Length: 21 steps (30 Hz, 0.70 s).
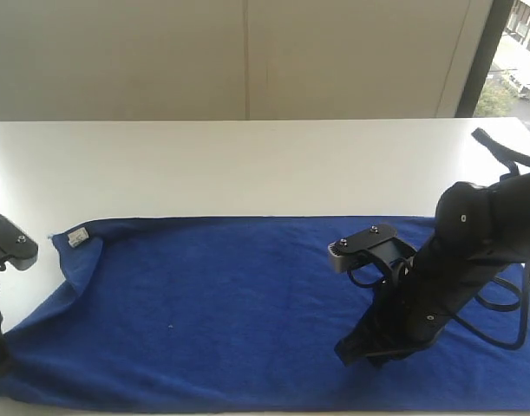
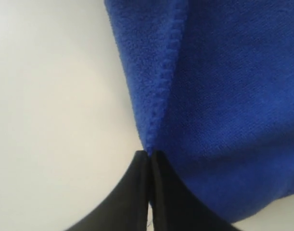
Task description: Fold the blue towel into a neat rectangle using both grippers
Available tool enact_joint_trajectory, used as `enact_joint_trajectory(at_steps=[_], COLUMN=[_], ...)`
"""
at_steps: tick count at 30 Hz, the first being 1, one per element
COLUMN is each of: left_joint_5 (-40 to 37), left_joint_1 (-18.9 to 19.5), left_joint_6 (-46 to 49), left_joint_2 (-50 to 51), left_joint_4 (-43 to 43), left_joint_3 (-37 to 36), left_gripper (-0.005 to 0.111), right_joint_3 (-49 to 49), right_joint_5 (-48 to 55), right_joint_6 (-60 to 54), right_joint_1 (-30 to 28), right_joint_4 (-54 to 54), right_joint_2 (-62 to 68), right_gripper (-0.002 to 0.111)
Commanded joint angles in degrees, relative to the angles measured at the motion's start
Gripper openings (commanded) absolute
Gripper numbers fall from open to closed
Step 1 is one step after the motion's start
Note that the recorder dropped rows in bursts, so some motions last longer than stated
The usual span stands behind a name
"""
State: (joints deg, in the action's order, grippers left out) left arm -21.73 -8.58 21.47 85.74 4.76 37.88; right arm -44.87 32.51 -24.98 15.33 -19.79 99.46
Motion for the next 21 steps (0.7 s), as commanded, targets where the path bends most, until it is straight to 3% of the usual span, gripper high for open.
enact_joint_trajectory(at_steps=[1,3,8,9,11,16,21], left_joint_5=[-1.81,-2.3,-2.3,-2.3,-2.67,-1.93,-1.66], left_joint_1=[-0.13,-0.13,-0.13,-0.13,-0.13,-0.13,-0.13], left_joint_6=[-0.33,-0.97,-1.41,-2.63,-4.97,-16.1,-23.32], left_joint_2=[-0.04,-0.04,-0.04,-0.04,-0.04,-0.68,2.05], left_joint_4=[1.97,3.1,5.01,6.8,9.54,10.27,9.75], left_joint_3=[0.17,0.17,0.17,0.17,0.84,6.47,16.05], left_gripper=[0.0,0.003,0.039,0.052,0.06,0.069,0.063], right_joint_3=[0.64,0.64,0.64,0.64,0.64,0.64,0.64], right_joint_5=[-0.08,0.02,0.67,0.8,0.8,0.48,0.5], right_joint_6=[-0.73,-0.73,-0.73,-0.73,-0.73,-0.73,-0.73], right_joint_1=[0.16,0.16,0.16,0.16,0.16,0.16,0.16], right_joint_4=[0.32,0.32,0.32,0.32,0.32,0.32,0.21], right_joint_2=[1.67,1.67,1.77,1.77,1.77,1.89,1.89], right_gripper=[0.0,0.0,0.0,0.0,0.0,0.0,0.0])
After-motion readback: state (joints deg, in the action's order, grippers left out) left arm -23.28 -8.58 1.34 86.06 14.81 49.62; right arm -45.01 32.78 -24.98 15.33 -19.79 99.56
